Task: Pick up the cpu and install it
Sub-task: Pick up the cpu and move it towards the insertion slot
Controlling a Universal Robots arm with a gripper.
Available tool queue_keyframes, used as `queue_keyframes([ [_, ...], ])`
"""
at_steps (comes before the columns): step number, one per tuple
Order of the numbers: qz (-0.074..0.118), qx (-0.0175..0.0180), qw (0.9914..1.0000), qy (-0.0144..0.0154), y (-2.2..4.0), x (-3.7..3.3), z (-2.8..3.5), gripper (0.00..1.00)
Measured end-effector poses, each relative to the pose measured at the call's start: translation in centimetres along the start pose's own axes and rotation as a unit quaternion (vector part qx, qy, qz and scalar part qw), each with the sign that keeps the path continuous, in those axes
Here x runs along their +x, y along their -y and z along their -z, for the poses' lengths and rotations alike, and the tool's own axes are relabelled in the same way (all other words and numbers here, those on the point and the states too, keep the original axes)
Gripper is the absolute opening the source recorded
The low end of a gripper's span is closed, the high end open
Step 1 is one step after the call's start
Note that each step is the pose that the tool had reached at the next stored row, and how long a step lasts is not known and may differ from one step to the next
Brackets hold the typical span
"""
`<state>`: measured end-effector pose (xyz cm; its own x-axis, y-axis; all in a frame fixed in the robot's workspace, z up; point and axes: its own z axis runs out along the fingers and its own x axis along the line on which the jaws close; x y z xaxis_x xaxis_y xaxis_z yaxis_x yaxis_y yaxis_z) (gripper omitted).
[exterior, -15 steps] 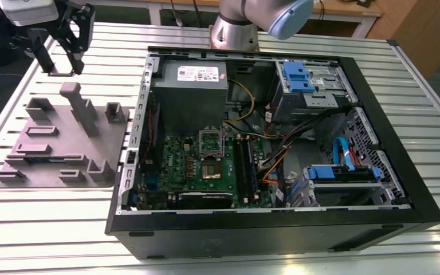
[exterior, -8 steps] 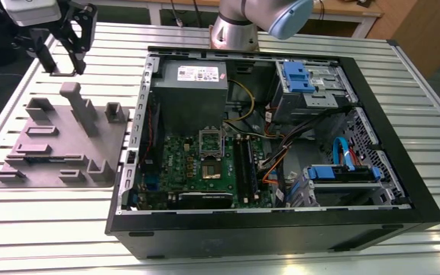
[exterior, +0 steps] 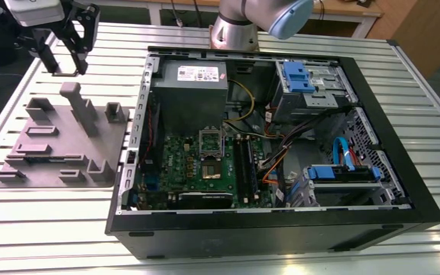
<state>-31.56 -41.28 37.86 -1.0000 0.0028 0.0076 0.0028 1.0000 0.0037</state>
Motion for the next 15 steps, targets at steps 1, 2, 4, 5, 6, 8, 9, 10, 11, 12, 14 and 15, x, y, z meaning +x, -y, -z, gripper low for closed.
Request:
queue_keyframes([
  [1,0.0,0.0,1.0,0.0,0.0,-0.04,0.0,0.47],
  [2,0.0,0.0,1.0,0.0,0.0,-0.08,0.0,0.47],
  [4,0.0,0.0,1.0,0.0,0.0,-0.16,0.0,0.47],
  [5,0.0,0.0,1.0,0.0,0.0,-0.19,0.0,0.47],
  [6,0.0,0.0,1.0,0.0,0.0,-0.23,0.0,0.47],
  [8,0.0,0.0,1.0,0.0,0.0,-0.3,0.01,0.47],
  [9,0.0,0.0,1.0,0.0,0.0,-0.34,0.0,0.47],
  [10,0.0,0.0,1.0,0.0001,0.0,-0.37,0.0,0.47],
  [11,0.0,0.0,1.0,0.0,0.0,-0.41,0.0,0.47],
  [12,0.0,0.0,1.0,0.0,0.0,-0.45,0.0,0.47],
  [14,0.0,0.0,1.0,0.0,0.0,-0.52,0.0,0.47],
  [15,0.0,0.0,1.0,0.0,0.0,-0.56,0.0,0.47],
])
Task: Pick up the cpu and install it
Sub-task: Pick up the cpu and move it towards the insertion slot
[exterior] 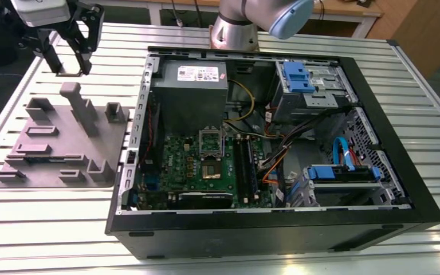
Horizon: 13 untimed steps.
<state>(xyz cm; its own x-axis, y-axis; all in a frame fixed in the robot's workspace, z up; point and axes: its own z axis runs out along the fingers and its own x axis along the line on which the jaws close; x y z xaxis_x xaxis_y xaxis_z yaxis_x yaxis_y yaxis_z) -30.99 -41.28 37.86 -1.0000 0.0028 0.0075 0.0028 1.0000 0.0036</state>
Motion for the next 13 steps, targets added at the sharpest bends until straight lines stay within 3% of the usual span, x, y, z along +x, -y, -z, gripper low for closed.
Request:
queue_keyframes([
  [13,0.0,0.0,1.0,0.0,0.0,-0.55,0.0,0.47],
])
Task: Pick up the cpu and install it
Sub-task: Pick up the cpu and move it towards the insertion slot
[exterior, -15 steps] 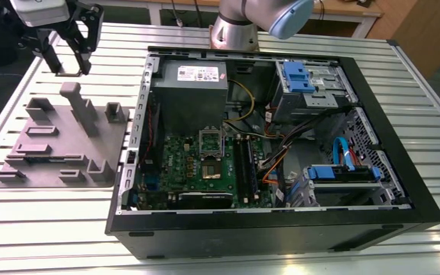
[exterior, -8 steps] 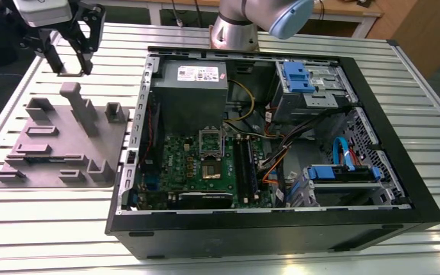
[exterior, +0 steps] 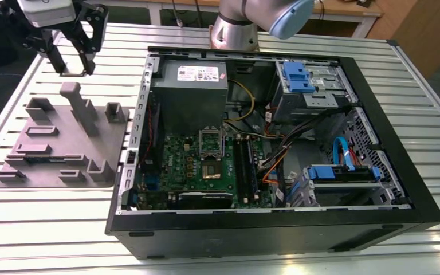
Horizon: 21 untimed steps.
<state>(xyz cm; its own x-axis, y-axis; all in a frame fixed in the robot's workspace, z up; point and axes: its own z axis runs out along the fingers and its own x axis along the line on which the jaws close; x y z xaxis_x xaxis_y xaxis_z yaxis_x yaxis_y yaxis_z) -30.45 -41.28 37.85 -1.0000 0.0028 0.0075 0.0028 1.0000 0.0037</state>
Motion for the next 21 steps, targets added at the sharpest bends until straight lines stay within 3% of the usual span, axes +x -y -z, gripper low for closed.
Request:
queue_keyframes([
  [21,0.0,0.0,1.0,-0.0001,0.0,-1.23,0.01,0.47],
])
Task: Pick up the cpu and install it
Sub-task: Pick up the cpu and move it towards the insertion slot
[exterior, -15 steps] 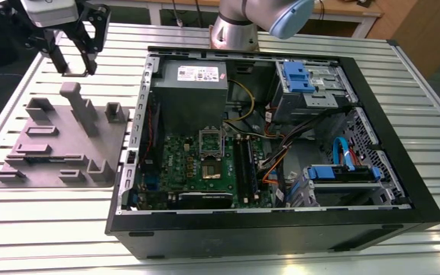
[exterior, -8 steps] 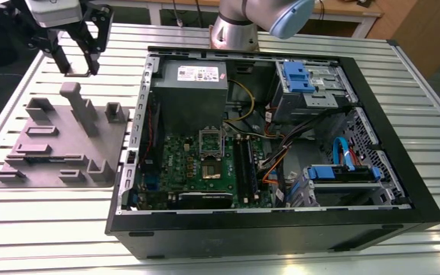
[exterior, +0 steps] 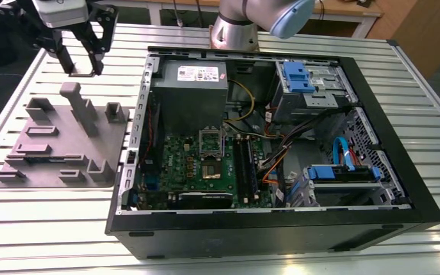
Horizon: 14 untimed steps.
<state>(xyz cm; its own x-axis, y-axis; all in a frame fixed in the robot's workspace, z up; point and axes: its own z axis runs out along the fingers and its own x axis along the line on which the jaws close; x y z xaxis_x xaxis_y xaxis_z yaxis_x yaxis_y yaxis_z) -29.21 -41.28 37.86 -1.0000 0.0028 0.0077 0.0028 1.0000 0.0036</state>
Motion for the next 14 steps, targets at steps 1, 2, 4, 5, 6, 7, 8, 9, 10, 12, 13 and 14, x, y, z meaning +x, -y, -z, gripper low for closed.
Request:
queue_keyframes([
  [1,0.0,0.0,1.0,0.0,0.0,-0.11,0.0,0.47],
  [2,0.0,0.0,1.0,0.0,0.0,-0.18,0.0,0.47],
  [4,0.0,0.0,1.0,0.0,0.0,-0.28,0.0,0.47],
  [5,0.0,0.0,1.0,0.0,0.0,-0.35,0.0,0.47],
  [6,0.0,0.0,1.0,0.0,0.0,-0.44,0.0,0.47],
  [7,0.0,0.0,1.0,0.0,0.0,-0.54,0.0,0.47],
  [8,0.0,0.0,1.0,0.0,0.0,-0.64,0.0,0.47],
  [9,0.0,0.0,1.0,0.0,0.0,-0.72,0.0,0.47],
  [10,0.0,0.0,1.0,0.0,0.0,-0.8,0.0,0.47],
  [12,0.0,0.0,1.0,0.0,0.0,-1.0,0.0,0.47],
  [13,0.0,0.0,1.0,0.0,0.0,-1.12,0.0,0.47],
  [14,0.0,0.0,1.0,0.0,-0.01,-1.23,0.01,0.47],
])
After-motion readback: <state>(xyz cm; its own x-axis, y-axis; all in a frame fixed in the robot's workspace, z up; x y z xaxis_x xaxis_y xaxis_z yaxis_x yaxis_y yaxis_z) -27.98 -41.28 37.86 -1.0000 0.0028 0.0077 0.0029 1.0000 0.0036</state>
